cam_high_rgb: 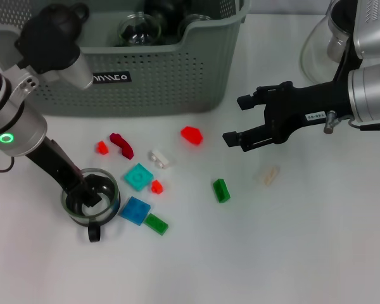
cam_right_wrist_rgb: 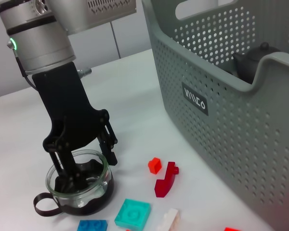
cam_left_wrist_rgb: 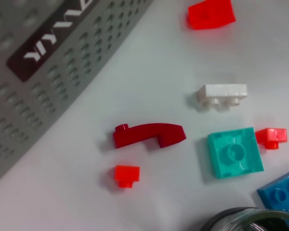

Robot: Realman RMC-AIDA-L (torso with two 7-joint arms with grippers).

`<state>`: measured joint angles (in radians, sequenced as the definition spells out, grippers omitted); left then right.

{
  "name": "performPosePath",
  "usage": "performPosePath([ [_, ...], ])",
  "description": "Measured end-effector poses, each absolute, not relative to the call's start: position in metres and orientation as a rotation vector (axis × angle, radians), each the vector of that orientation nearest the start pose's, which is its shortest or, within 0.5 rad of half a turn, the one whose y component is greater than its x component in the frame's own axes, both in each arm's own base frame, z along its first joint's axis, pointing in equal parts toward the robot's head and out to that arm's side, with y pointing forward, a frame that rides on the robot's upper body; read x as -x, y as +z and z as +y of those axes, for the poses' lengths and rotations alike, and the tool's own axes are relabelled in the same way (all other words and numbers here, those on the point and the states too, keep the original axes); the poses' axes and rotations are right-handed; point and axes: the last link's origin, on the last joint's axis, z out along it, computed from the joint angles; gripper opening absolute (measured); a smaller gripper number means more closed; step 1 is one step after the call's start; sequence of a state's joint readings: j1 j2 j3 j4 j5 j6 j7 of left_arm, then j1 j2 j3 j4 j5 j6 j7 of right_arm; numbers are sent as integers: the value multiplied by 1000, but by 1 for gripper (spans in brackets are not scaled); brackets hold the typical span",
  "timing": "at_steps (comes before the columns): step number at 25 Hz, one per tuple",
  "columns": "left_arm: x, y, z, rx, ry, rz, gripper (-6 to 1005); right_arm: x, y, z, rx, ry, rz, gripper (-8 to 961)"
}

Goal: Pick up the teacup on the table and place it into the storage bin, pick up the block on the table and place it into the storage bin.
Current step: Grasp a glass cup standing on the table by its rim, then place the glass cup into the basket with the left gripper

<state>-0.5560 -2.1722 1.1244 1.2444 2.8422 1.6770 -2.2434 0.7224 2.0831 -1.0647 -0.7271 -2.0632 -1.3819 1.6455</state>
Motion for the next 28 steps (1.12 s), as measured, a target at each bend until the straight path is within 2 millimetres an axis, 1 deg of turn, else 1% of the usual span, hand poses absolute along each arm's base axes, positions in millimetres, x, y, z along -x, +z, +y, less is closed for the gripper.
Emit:
performPosePath([
  [8,248,6,328,2626,720,-980,698,-190,-42,373,2966,298,497,956],
  [10,247,6,328,2628,727,-973,484,-190,-42,373,2965,298,498,956],
  [18,244,4,327,2637,745,-948,179,-192,-42,372,2963,297,506,955],
  [22,240,9,329,2629,736,-928,39,-193,-42,372,2960,296,511,954],
  [25,235,18,330,2614,711,-913,42,-194,-42,372,2953,295,513,954],
  [26,233,25,331,2604,687,-914,43,-194,-42,373,2950,294,514,953],
  [27,225,43,333,2569,584,-951,45,-195,-42,373,2949,293,515,953],
  [28,221,51,334,2559,529,-977,46,-195,-41,373,2948,292,516,953],
])
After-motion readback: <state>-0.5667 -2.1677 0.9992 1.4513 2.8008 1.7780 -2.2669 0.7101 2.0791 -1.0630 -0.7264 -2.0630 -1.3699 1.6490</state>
